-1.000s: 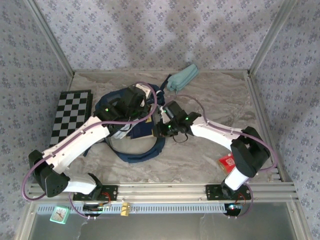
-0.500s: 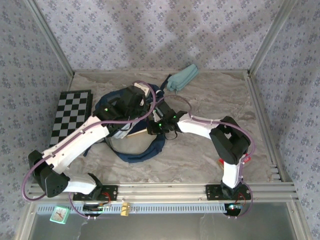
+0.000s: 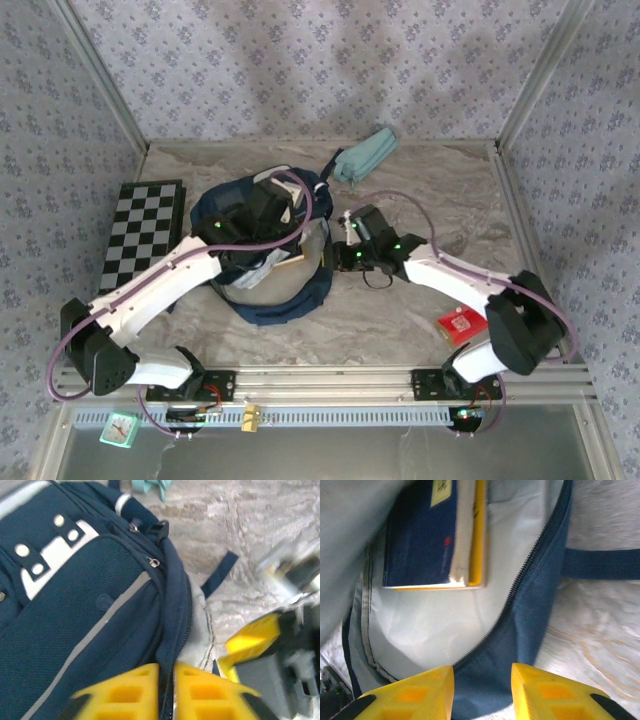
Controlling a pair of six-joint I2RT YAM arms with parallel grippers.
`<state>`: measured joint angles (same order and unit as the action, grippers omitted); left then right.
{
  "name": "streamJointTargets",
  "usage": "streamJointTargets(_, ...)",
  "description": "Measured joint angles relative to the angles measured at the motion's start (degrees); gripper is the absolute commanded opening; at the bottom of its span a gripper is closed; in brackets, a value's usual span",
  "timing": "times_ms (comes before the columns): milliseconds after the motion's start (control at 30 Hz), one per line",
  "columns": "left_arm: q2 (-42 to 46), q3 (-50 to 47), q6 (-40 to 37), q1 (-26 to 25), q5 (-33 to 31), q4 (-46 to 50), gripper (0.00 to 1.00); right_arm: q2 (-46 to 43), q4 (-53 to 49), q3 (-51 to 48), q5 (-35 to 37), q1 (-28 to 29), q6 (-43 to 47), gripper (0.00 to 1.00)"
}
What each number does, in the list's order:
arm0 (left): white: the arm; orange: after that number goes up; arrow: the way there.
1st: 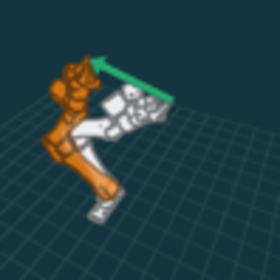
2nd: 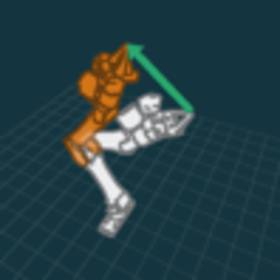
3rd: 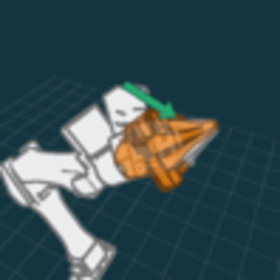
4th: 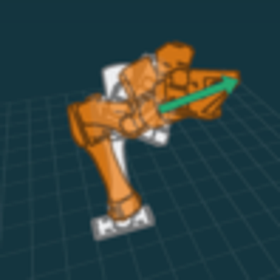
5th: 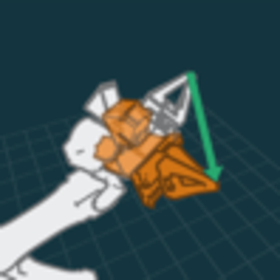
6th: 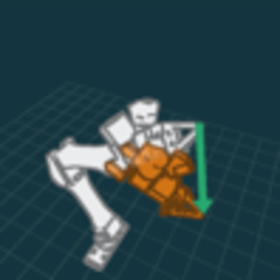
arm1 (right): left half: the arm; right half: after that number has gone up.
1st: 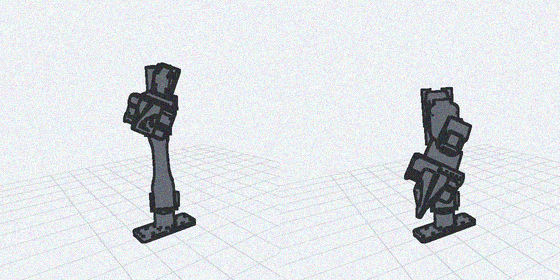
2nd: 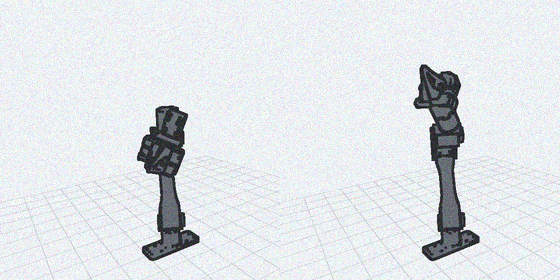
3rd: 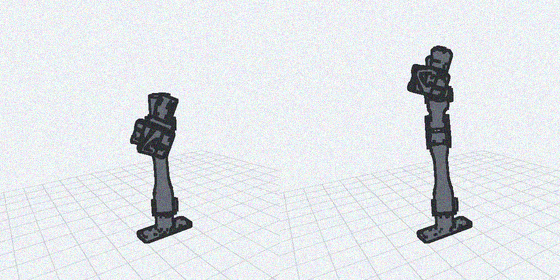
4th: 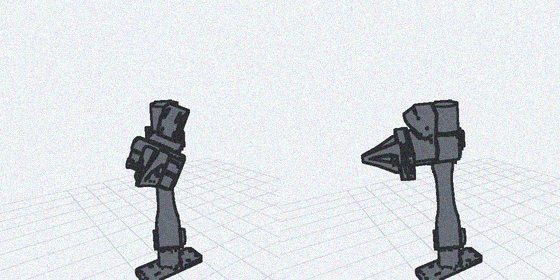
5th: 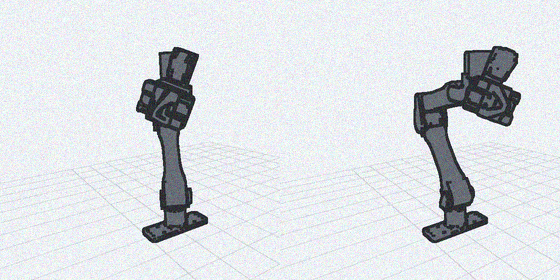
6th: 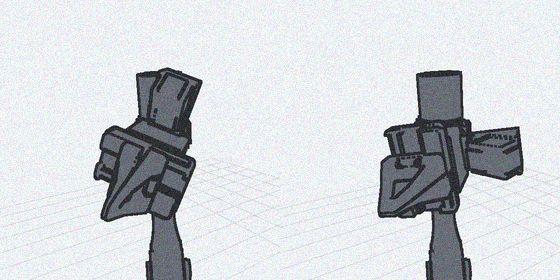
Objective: Pack books, pencil case, and school supplies into a backpack
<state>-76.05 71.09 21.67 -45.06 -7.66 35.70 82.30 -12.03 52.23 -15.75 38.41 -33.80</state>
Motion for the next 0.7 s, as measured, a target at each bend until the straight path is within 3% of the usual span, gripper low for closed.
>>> streamJointTargets(133,6.08,-6.84,3.48,0.26,1.27,-1.55,0.48,-2.82,-0.9,-2.84,-0.11,-2.03,-3.08,0.52)
streamJointTargets(233,13.88,-11.65,6.32,2.6,1.25,-1.33,0.53,-3.19,-1.66,-3.72,-0.66,-1.62,-5.95,0.62)
streamJointTargets(367,21.79,-16.63,9.64,11.72,1.86,-1.09,0.59,-3.1,-1.99,-3.41,-0.31,2.14,-10.23,0.69)
streamJointTargets(500,23.1,-20.22,11.43,21.44,3.52,0.07,0.61,-1.16,-3.45,-0.61,1.53,7.54,-13.2,0.73)
streamJointTargets(700,21.46,-23.98,12.48,35.8,9.09,0.2,0.63,3.58,-1.53,0.0,3.37,10.62,-17.59,0.69)
